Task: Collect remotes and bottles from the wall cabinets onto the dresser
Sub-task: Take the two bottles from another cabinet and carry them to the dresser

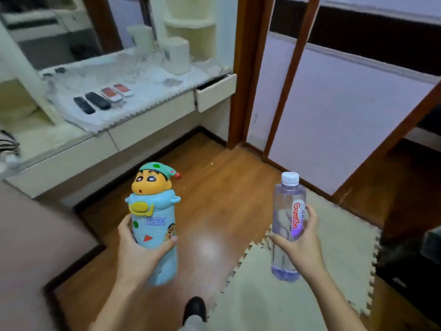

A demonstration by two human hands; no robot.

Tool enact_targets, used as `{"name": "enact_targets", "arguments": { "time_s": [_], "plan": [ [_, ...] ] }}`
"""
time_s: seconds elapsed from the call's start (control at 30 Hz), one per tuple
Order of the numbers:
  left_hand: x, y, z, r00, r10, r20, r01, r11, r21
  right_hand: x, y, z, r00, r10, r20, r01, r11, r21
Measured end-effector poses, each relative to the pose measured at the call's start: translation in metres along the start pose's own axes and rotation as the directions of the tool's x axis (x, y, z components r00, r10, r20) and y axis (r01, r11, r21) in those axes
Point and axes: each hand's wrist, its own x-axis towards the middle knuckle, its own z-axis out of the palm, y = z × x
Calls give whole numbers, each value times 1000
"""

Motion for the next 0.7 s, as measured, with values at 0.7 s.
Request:
{"name": "enact_targets", "arguments": {
  "time_s": [0.7],
  "plan": [
    [251, 28, 131, 951, -187, -246, 178, 982, -59, 336, -45, 95, 977, -49, 209, 54, 998, -23]
  ]
}}
